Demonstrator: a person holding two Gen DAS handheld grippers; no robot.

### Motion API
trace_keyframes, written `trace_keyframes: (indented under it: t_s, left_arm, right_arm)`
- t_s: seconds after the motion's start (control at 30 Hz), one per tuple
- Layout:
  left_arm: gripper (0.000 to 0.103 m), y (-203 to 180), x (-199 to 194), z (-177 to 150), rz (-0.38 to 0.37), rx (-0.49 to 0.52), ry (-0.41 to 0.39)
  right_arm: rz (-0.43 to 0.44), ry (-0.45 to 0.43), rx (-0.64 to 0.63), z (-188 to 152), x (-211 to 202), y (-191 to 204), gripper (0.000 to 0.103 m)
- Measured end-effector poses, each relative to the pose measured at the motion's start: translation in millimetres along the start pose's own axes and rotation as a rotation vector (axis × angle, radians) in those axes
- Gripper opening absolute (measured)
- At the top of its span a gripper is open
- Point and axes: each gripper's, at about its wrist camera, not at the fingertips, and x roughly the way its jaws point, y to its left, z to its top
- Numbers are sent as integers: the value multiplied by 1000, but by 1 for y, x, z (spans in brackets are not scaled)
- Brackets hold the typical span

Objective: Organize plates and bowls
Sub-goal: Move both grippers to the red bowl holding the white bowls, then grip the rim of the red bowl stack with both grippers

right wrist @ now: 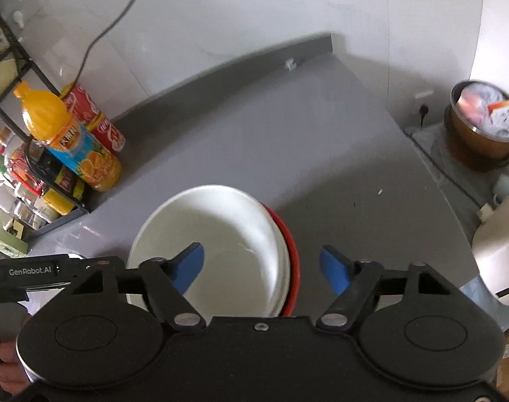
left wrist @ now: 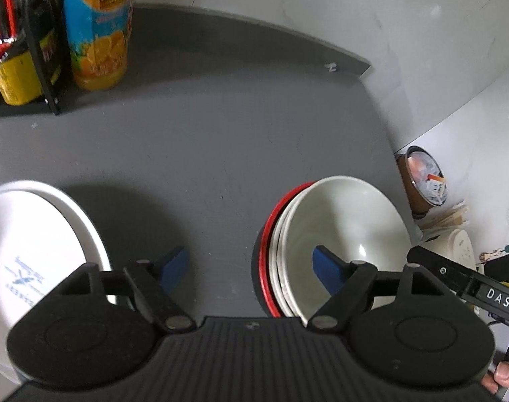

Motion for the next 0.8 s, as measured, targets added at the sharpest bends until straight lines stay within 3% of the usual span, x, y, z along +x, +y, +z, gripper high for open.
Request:
trace_keyframes:
  t_s: [0.43,0.6,0.67,0.8]
  left_arm:
    - [52,-9,53,-4,72,-108,101]
    - [35,-8,66,-7,76,-144,132]
    - [25,-7,67,-8,48,-173,134]
    - [24,-11,65,-8,64,-181,132]
  right_arm:
    - [88,196,-48,11,54,-19,47]
    - [110,245,-64,10,67,-22,30]
    - [117,251,-76,11,68,-24,29]
    - [112,246,-117,11,66,-21,27]
